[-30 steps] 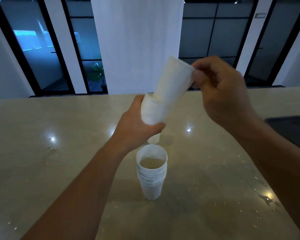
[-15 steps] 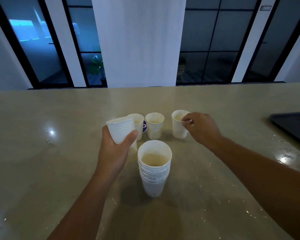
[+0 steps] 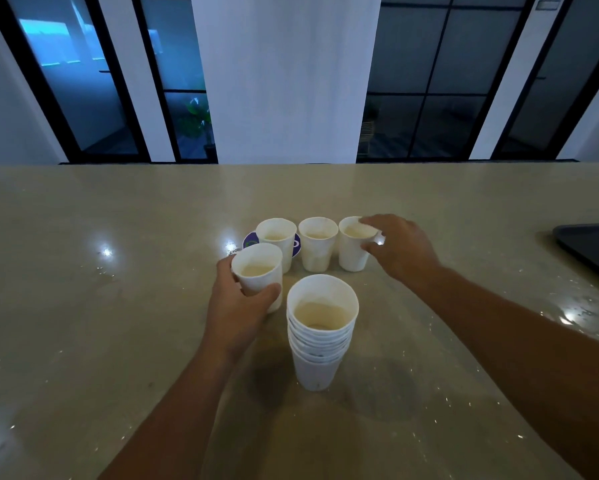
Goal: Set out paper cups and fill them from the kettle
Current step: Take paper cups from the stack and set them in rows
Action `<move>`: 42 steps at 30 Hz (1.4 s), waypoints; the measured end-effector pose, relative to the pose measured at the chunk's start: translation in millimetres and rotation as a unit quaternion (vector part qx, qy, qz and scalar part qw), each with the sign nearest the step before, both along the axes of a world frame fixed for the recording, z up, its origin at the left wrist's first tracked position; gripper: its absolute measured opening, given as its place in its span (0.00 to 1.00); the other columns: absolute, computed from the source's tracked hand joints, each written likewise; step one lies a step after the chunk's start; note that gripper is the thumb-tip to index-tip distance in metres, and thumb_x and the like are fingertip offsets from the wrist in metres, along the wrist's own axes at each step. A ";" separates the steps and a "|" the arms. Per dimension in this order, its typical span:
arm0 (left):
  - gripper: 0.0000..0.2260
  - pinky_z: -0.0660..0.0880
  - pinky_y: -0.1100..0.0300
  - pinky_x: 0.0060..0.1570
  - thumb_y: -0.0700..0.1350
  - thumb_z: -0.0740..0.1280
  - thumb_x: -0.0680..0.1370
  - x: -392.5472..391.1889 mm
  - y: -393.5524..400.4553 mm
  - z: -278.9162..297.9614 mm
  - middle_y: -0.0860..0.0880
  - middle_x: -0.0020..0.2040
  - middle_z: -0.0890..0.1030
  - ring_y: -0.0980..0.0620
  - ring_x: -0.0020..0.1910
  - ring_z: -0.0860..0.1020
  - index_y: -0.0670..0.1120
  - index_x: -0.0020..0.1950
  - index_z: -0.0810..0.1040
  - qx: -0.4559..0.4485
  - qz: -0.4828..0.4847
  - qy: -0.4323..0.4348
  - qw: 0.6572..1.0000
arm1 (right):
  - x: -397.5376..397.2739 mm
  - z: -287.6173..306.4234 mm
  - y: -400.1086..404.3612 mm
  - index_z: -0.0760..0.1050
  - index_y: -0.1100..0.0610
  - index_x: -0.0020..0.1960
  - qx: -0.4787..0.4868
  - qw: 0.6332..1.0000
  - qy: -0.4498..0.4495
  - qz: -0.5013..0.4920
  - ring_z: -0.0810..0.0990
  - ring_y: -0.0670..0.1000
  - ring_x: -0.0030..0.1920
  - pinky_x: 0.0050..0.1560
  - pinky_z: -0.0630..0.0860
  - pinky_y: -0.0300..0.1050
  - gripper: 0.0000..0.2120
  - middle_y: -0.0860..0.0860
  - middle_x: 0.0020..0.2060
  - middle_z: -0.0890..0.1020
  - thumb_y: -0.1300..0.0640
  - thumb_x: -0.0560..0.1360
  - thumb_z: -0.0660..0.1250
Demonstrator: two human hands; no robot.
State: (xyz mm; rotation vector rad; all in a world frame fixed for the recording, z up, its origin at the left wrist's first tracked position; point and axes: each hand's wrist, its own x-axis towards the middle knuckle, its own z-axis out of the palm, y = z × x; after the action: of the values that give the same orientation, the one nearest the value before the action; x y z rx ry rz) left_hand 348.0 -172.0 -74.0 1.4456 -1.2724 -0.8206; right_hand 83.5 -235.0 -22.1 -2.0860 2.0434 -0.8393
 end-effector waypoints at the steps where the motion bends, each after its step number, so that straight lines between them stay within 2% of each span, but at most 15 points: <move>1: 0.34 0.77 0.63 0.49 0.49 0.80 0.68 -1.4 -5.4 -4.0 0.58 0.60 0.75 0.57 0.56 0.76 0.58 0.68 0.66 -0.001 -0.003 -0.014 1.000 | 1.2 3.8 3.8 0.73 0.46 0.70 -0.010 1.000 -0.006 -0.001 0.75 0.50 0.64 0.64 0.70 0.46 0.22 0.46 0.68 0.75 0.53 0.77 0.71; 3: 0.35 0.78 0.60 0.51 0.52 0.81 0.65 -6.9 -15.1 -6.7 0.57 0.61 0.75 0.56 0.57 0.77 0.60 0.66 0.67 -0.001 -0.006 -0.035 0.999 | 4.1 11.6 14.1 0.70 0.44 0.72 -0.038 0.999 -0.021 -0.001 0.75 0.48 0.64 0.65 0.71 0.46 0.24 0.45 0.71 0.72 0.50 0.78 0.69; 6: 0.33 0.71 0.73 0.42 0.48 0.82 0.66 -17.7 -22.6 1.4 0.61 0.55 0.75 0.63 0.50 0.75 0.57 0.64 0.68 -0.001 -0.018 -0.037 0.999 | 9.4 23.0 37.5 0.69 0.42 0.72 -0.068 0.995 -0.070 0.006 0.75 0.44 0.58 0.61 0.75 0.44 0.22 0.44 0.70 0.73 0.49 0.79 0.67; 8: 0.32 0.70 0.73 0.39 0.45 0.82 0.65 -23.0 -21.5 5.8 0.63 0.51 0.74 0.63 0.48 0.75 0.56 0.61 0.67 -0.003 -0.033 -0.030 0.999 | 12.9 30.3 55.9 0.70 0.43 0.71 -0.073 0.993 -0.096 0.009 0.74 0.42 0.55 0.60 0.76 0.44 0.22 0.44 0.69 0.74 0.50 0.79 0.67; 10: 0.33 0.71 0.70 0.41 0.45 0.82 0.65 -25.4 -15.5 7.3 0.63 0.50 0.74 0.61 0.48 0.75 0.56 0.61 0.65 0.005 -0.041 -0.010 0.999 | 14.5 36.6 73.9 0.71 0.43 0.71 -0.074 0.989 -0.128 0.014 0.76 0.42 0.54 0.58 0.77 0.43 0.21 0.42 0.65 0.75 0.51 0.79 0.67; 12: 0.40 0.75 0.64 0.46 0.48 0.84 0.60 -22.8 -5.8 9.3 0.60 0.53 0.75 0.60 0.51 0.76 0.56 0.65 0.64 0.010 -0.044 0.004 0.999 | 14.2 40.5 89.7 0.72 0.42 0.69 -0.067 0.984 -0.164 0.031 0.77 0.40 0.51 0.53 0.76 0.35 0.20 0.38 0.58 0.77 0.52 0.79 0.67; 15: 0.47 0.76 0.46 0.59 0.54 0.76 0.55 -9.4 13.2 11.5 0.52 0.61 0.71 0.47 0.62 0.74 0.58 0.72 0.61 0.012 0.011 0.008 1.000 | 14.2 39.9 112.2 0.72 0.39 0.65 -0.006 0.972 -0.217 0.092 0.79 0.38 0.51 0.46 0.77 0.31 0.23 0.36 0.53 0.80 0.62 0.78 0.68; 16: 0.44 0.76 0.45 0.58 0.50 0.75 0.58 -3.9 24.9 12.5 0.49 0.61 0.71 0.45 0.61 0.74 0.57 0.72 0.61 0.016 0.016 0.008 1.000 | 15.2 36.6 120.1 0.71 0.38 0.65 0.030 0.964 -0.231 0.127 0.79 0.38 0.53 0.49 0.79 0.34 0.27 0.37 0.53 0.80 0.66 0.76 0.68; 18: 0.34 0.78 0.55 0.46 0.36 0.72 0.66 5.2 56.0 8.7 0.47 0.57 0.74 0.47 0.54 0.75 0.54 0.69 0.68 0.037 -0.012 0.012 0.999 | 20.4 25.4 136.2 0.66 0.39 0.71 0.109 0.943 -0.234 0.210 0.76 0.39 0.59 0.56 0.78 0.41 0.36 0.38 0.60 0.78 0.70 0.72 0.69; 20: 0.31 0.76 0.64 0.37 0.26 0.68 0.68 5.5 85.2 -0.1 0.46 0.54 0.78 0.46 0.49 0.78 0.57 0.61 0.72 0.069 -0.064 0.027 0.995 | 30.3 11.6 147.9 0.56 0.37 0.75 0.173 0.920 -0.228 0.268 0.72 0.38 0.65 0.61 0.75 0.39 0.45 0.35 0.67 0.72 0.64 0.70 0.75; 22: 0.35 0.78 0.64 0.39 0.24 0.69 0.69 -6.2 104.5 -9.2 0.49 0.57 0.79 0.49 0.52 0.80 0.60 0.63 0.71 0.087 -0.114 0.020 0.989 | 42.7 -2.1 155.2 0.50 0.34 0.75 0.199 0.908 -0.242 0.277 0.68 0.33 0.66 0.62 0.71 0.31 0.50 0.29 0.69 0.66 0.54 0.68 0.80; 25: 0.34 0.79 0.63 0.49 0.29 0.72 0.71 -30.3 117.4 -12.4 0.56 0.59 0.81 0.58 0.55 0.81 0.58 0.69 0.69 0.085 -0.146 0.022 0.985 | 58.3 -16.6 159.7 0.53 0.34 0.72 0.169 0.909 -0.295 0.243 0.68 0.25 0.61 0.56 0.69 0.23 0.49 0.23 0.61 0.67 0.52 0.65 0.81; 32: 0.32 0.78 0.63 0.54 0.30 0.67 0.74 -97.1 116.7 4.7 0.63 0.58 0.77 0.64 0.55 0.78 0.67 0.62 0.67 0.070 -0.177 0.014 0.982 | 17.2 -16.5 165.2 0.62 0.40 0.68 0.057 0.943 -0.311 0.105 0.75 0.29 0.55 0.50 0.74 0.26 0.39 0.29 0.54 0.75 0.49 0.65 0.81; 36: 0.31 0.77 0.56 0.59 0.35 0.69 0.74 -164.6 102.5 19.4 0.58 0.61 0.75 0.57 0.59 0.77 0.59 0.71 0.66 0.042 -0.223 -0.012 0.974 | -35.5 -11.5 170.2 0.62 0.45 0.70 -0.014 0.950 -0.311 -0.002 0.76 0.30 0.51 0.46 0.71 0.23 0.41 0.28 0.51 0.75 0.50 0.65 0.81; 42: 0.26 0.79 0.54 0.53 0.34 0.67 0.74 -274.4 81.1 34.9 0.49 0.60 0.80 0.49 0.51 0.82 0.50 0.70 0.70 0.035 -0.337 -0.028 0.940 | -123.4 -11.2 176.4 0.62 0.52 0.70 -0.085 0.922 -0.342 -0.160 0.79 0.49 0.57 0.44 0.74 0.33 0.41 0.47 0.59 0.77 0.60 0.64 0.81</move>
State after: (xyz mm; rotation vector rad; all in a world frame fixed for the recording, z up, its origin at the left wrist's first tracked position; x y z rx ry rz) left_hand 73.6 -90.9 -39.1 1.0808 -1.8353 -1.2864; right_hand -39.9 -58.7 -33.3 -1.2314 1.9502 -1.5701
